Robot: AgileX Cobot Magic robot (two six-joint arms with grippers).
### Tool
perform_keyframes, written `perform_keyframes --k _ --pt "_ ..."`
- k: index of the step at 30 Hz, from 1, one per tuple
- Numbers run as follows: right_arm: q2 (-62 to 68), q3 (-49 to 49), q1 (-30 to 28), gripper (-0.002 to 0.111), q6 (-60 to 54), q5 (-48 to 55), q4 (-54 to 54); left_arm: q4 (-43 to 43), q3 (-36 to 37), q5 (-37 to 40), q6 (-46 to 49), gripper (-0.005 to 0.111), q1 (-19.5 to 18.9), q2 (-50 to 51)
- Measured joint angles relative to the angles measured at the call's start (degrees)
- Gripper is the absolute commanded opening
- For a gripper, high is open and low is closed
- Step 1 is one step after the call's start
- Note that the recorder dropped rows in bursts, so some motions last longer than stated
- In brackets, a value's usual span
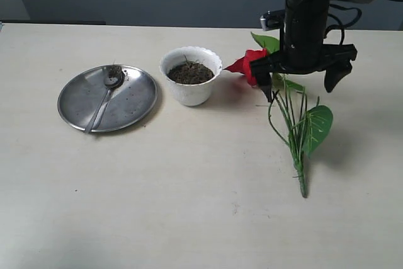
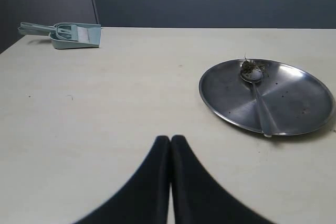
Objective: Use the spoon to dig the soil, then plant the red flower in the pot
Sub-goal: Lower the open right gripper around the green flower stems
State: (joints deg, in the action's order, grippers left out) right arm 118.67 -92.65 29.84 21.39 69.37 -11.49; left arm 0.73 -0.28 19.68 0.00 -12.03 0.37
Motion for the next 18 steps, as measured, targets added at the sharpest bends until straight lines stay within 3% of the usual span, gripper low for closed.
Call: perform_keyframes --k 18 --pt "4.2 -1.1 0.0 0.104 -0.8 0.4 0.6 0.0 0.0 0.0 0.0 0.000 0.0 0.0"
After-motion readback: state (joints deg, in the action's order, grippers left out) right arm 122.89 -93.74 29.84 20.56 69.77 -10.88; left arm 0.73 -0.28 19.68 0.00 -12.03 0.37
